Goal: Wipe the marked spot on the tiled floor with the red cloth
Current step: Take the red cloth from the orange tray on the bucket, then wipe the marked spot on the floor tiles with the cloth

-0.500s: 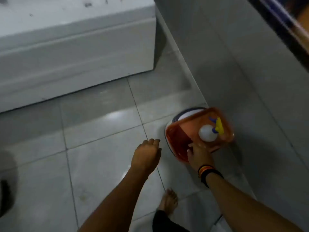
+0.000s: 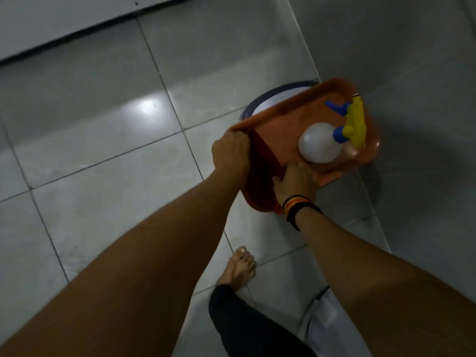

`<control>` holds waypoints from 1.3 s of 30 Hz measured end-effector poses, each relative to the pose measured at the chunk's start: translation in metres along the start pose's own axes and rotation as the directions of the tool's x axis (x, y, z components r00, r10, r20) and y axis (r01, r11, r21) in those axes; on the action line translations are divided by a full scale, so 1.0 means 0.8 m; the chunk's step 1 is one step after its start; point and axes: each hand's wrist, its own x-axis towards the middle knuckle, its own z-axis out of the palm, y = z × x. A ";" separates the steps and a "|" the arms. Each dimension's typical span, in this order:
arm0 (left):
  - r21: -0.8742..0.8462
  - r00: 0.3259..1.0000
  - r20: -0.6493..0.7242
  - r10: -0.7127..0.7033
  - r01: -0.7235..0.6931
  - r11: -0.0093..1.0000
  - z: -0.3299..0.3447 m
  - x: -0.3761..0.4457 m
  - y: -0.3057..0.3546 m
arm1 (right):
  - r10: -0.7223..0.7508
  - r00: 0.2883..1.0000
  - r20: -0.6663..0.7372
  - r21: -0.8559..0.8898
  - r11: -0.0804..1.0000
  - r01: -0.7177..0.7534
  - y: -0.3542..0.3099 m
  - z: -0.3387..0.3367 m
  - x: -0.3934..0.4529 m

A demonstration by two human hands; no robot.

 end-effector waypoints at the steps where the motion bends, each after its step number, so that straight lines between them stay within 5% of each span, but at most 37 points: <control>1: -0.061 0.999 0.003 -0.032 0.032 0.998 -0.004 -0.002 0.000 | -0.002 1.000 0.017 0.058 0.998 0.001 -0.001 -0.004 -0.002; 7: -0.373 0.981 0.009 -0.195 0.184 0.909 -0.082 -0.065 -0.061 | 0.020 0.999 0.042 0.483 0.875 -0.038 -0.036 -0.044 -0.071; 14: -0.615 0.881 0.240 -0.407 0.463 0.639 -0.102 -0.217 -0.235 | -0.076 0.990 0.115 0.579 0.816 -0.004 -0.131 -0.014 -0.212; 20: -0.654 0.659 0.539 -0.525 0.720 0.233 0.046 -0.387 -0.411 | -0.080 0.937 0.341 0.489 0.866 -0.104 -0.191 0.170 -0.304; 25: -0.637 0.505 0.742 -0.441 0.737 -0.228 0.201 -0.474 -0.494 | -0.193 0.894 0.404 0.301 0.951 0.069 -0.228 0.335 -0.323; 29: -0.581 0.487 0.813 -0.319 0.661 -0.474 0.308 -0.476 -0.525 | -0.355 0.867 0.350 0.248 0.928 0.280 -0.268 0.450 -0.298; 31: -0.628 0.511 0.778 -0.365 0.638 -0.445 0.362 -0.468 -0.541 | -0.439 0.844 0.309 0.197 0.897 0.394 -0.277 0.508 -0.291; 32: -0.676 0.509 0.723 -0.467 0.661 -0.326 0.387 -0.466 -0.550 | -0.474 0.824 0.311 0.148 0.881 0.450 -0.273 0.533 -0.291; 35: -0.628 0.552 0.326 -0.768 0.733 0.260 0.436 -0.479 -0.591 | -0.454 0.788 0.416 -0.040 0.857 0.514 -0.235 0.585 -0.307; 37: -0.579 0.585 0.228 -0.778 0.724 0.375 0.460 -0.487 -0.634 | -0.383 0.789 0.481 -0.160 0.846 0.508 -0.213 0.615 -0.320; 39: -0.549 0.606 0.303 -0.735 0.742 0.385 0.480 -0.493 -0.679 | -0.362 0.823 0.437 -0.235 0.838 0.493 -0.218 0.646 -0.327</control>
